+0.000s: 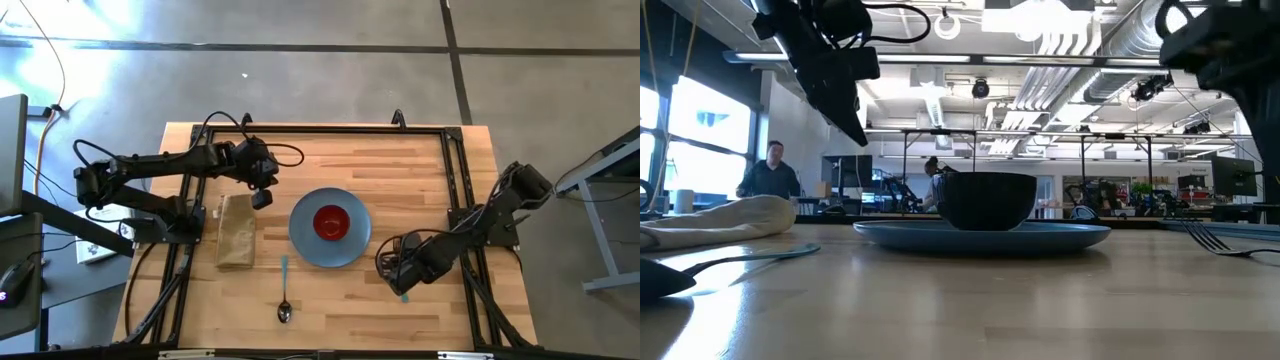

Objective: Set table place
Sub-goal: Put the blue fork to the right of the blue plate

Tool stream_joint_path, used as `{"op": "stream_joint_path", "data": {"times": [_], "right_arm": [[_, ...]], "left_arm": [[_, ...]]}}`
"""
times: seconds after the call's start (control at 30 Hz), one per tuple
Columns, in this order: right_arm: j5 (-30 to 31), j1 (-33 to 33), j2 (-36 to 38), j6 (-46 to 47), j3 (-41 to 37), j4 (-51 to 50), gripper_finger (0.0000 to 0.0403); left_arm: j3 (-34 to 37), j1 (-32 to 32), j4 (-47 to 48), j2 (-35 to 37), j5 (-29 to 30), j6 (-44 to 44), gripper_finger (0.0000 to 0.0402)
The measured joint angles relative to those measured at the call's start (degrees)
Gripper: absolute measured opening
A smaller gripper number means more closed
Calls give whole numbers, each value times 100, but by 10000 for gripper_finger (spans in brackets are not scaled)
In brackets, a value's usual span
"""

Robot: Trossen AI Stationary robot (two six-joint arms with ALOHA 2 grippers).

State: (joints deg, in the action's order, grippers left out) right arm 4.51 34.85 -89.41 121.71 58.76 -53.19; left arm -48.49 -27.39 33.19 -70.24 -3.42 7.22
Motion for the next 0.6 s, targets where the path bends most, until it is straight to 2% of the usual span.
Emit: {"op": "stream_joint_path", "data": {"times": [0.27, 0.6], "right_arm": [[4, -63, -72, 132, -752, 615, 163], [125, -286, -72, 37, -1286, 1480, 163]], "left_arm": [[0, 1, -4, 0, 0, 0, 0], [0, 1, -4, 0, 37, -9, 0]]}}
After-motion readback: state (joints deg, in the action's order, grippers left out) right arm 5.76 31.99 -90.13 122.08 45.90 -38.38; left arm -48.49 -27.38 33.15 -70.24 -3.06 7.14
